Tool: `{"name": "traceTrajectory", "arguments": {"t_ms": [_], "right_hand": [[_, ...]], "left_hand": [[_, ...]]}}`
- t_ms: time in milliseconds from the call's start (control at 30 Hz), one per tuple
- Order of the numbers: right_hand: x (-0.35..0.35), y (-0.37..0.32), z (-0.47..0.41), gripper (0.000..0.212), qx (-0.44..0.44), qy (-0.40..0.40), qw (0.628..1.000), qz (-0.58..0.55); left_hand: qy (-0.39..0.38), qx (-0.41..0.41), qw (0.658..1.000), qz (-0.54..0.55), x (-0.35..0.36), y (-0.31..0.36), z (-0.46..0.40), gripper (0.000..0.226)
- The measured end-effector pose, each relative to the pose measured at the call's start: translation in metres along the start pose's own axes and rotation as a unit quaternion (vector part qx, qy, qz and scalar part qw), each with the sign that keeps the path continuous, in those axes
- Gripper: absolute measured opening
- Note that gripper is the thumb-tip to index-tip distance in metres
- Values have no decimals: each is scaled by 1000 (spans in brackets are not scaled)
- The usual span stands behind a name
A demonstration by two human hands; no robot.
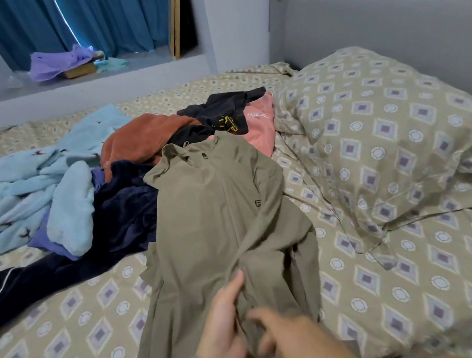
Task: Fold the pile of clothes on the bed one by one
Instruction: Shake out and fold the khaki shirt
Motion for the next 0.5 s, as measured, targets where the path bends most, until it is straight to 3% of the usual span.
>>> {"name": "traceTrajectory", "arguments": {"t_ms": [33, 100, 167, 233, 333, 500], "right_hand": [[-13, 11, 29, 66, -121, 104, 985, -63], [-54, 35, 30, 72, -85, 112, 987, -77], [-48, 45, 21, 52, -73, 100, 992, -24], [-39, 42, 19, 30, -106, 78, 991, -19], [-50, 62, 25, 36, -100, 119, 981, -118], [-108, 74, 86, 35, -75, 218, 965, -121]], "left_hand": [[-18, -10, 999, 45, 1, 6, 0, 45], [-60, -4, 991, 120, 7, 20, 0, 45], [-90, 2, 986, 143, 8, 24, -2, 54], [-74, 10, 988, 135, 6, 24, -5, 41], [-19, 24, 991, 132, 1, 25, -15, 45], [18, 51, 993, 105, -4, 22, -28, 40]]}}
Point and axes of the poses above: each hand's wrist, its own z-axis away from the middle knuckle, its own x-axis out of the palm, y = z × x, the point moved 3 cm from there along -z, towards the middle knuckle, and after that the axes turned 8 degrees about z, right-handed, at the moved point
